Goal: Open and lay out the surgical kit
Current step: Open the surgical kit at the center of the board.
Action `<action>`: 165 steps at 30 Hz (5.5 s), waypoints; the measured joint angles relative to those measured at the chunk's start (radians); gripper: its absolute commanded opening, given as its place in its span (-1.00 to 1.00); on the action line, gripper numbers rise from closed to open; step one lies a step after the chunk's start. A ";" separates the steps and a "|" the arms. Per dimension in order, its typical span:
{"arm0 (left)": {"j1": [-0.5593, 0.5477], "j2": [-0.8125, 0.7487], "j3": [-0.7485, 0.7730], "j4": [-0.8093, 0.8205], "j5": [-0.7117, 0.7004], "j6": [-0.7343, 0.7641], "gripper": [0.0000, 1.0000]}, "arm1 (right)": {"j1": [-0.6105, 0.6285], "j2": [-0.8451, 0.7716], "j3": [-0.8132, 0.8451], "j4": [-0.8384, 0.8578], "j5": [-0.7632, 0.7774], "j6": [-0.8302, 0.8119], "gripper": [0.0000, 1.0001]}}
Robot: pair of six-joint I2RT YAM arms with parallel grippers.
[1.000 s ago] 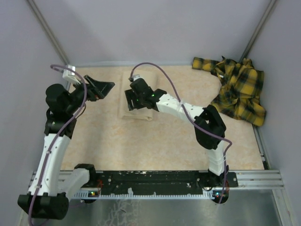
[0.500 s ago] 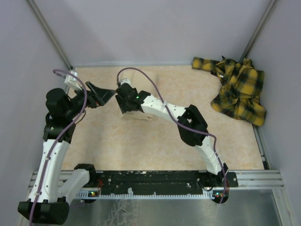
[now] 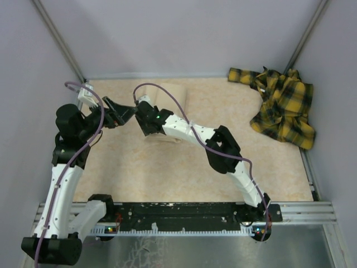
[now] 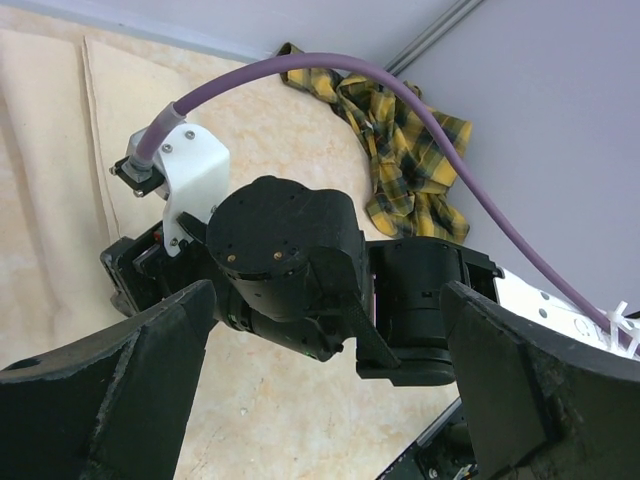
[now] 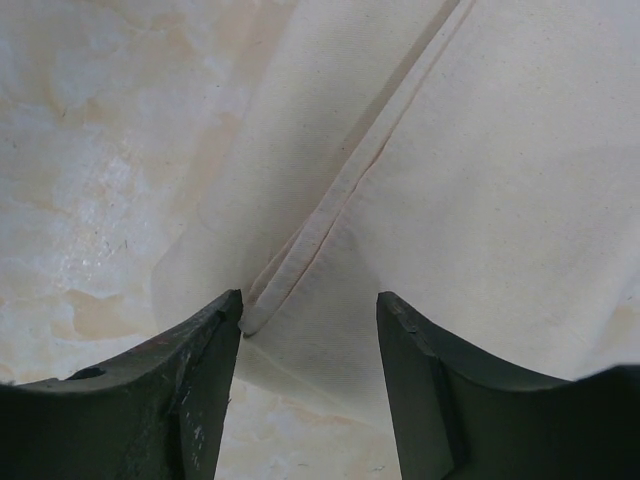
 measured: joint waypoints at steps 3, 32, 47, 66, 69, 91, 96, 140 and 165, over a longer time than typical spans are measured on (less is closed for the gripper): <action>0.000 0.003 -0.003 0.001 0.000 0.001 0.99 | 0.000 0.000 0.000 0.000 0.007 -0.003 -0.30; 0.000 0.079 -0.036 -0.024 -0.059 0.063 0.99 | -0.307 -0.725 -0.875 0.422 -0.035 0.310 -1.00; -0.103 0.202 -0.082 -0.026 -0.128 0.084 0.98 | -0.521 -0.960 -1.350 0.509 -0.076 0.473 0.15; -0.679 0.616 0.123 -0.162 -0.744 0.177 0.97 | -0.559 -1.308 -1.396 0.389 -0.160 0.417 0.35; -0.751 0.732 0.211 -0.201 -0.860 0.193 0.96 | -0.575 -1.333 -1.420 0.381 -0.186 0.416 0.30; -0.889 1.264 0.638 -0.501 -1.411 0.204 -0.24 | -0.732 -1.470 -1.554 0.376 -0.367 0.407 0.22; -0.889 1.264 0.656 -0.500 -1.416 0.206 -0.71 | -0.734 -1.471 -1.574 0.377 -0.384 0.408 0.21; 0.075 0.768 0.075 -0.087 -0.992 0.172 0.19 | -0.740 -1.423 -1.579 0.375 -0.470 0.352 0.18; -0.046 1.051 0.408 0.098 -0.424 0.253 0.99 | -0.740 -0.516 -0.911 0.792 -0.795 0.415 0.11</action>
